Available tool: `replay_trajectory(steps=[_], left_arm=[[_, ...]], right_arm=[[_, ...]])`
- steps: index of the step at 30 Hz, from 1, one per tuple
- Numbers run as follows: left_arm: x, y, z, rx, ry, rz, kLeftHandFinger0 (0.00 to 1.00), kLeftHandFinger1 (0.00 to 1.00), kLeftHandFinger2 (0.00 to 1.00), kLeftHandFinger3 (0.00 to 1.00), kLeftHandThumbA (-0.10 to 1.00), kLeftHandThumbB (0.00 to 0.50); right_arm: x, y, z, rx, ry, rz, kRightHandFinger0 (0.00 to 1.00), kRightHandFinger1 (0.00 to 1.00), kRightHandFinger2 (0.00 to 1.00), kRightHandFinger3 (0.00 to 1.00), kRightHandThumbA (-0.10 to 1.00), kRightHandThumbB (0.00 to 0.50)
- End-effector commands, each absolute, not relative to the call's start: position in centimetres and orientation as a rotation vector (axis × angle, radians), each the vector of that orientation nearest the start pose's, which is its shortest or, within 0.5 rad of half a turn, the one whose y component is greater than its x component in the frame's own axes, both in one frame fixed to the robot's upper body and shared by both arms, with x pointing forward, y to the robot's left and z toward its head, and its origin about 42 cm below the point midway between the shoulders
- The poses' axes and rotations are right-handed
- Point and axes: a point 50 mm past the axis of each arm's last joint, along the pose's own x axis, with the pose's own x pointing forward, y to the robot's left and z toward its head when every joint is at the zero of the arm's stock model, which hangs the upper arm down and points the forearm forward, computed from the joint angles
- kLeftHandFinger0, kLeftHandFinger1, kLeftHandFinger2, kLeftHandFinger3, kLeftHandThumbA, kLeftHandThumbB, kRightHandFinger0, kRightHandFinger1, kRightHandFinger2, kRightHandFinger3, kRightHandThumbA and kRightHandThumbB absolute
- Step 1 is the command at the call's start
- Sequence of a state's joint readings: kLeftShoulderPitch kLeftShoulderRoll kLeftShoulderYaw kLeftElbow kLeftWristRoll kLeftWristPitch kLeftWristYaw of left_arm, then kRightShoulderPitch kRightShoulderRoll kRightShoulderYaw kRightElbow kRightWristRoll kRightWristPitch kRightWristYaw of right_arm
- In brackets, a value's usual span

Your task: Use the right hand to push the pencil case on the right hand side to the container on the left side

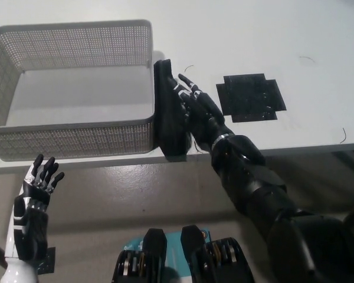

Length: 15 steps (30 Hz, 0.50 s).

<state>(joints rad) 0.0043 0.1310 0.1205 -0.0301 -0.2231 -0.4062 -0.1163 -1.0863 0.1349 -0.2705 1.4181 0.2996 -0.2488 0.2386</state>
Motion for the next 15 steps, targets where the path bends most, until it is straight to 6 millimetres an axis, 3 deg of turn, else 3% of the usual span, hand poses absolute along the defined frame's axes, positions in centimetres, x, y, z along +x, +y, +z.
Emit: replay_trajectory(steps=[1,4,8,15], left_arm=[[27.7,28.6,15.7,-0.022,-0.55,-0.007,1.0,1.0,1.0,1.0,1.0,0.378],[27.6,28.9,15.9,0.0,-0.555,0.01,1.0,1.0,1.0,1.0,1.0,0.399],[27.7,29.0,16.0,-0.008,-0.563,0.008,1.0,1.0,1.0,1.0,1.0,0.397],[27.7,28.9,16.2,-0.004,-0.567,0.011,1.0,1.0,1.0,1.0,1.0,0.402]], right_arm=[[52.9,-1.7,21.3,0.452,0.109,0.417,1.0,1.0,1.0,1.0,1.0,0.397],[52.6,-0.9,21.3,0.428,0.112,0.446,1.0,1.0,1.0,1.0,1.0,0.384],[52.1,0.2,21.1,0.403,0.132,0.478,1.0,1.0,1.0,1.0,1.0,0.404],[51.7,1.4,21.3,0.404,0.132,0.512,1.0,1.0,1.0,1.0,1.0,0.388]])
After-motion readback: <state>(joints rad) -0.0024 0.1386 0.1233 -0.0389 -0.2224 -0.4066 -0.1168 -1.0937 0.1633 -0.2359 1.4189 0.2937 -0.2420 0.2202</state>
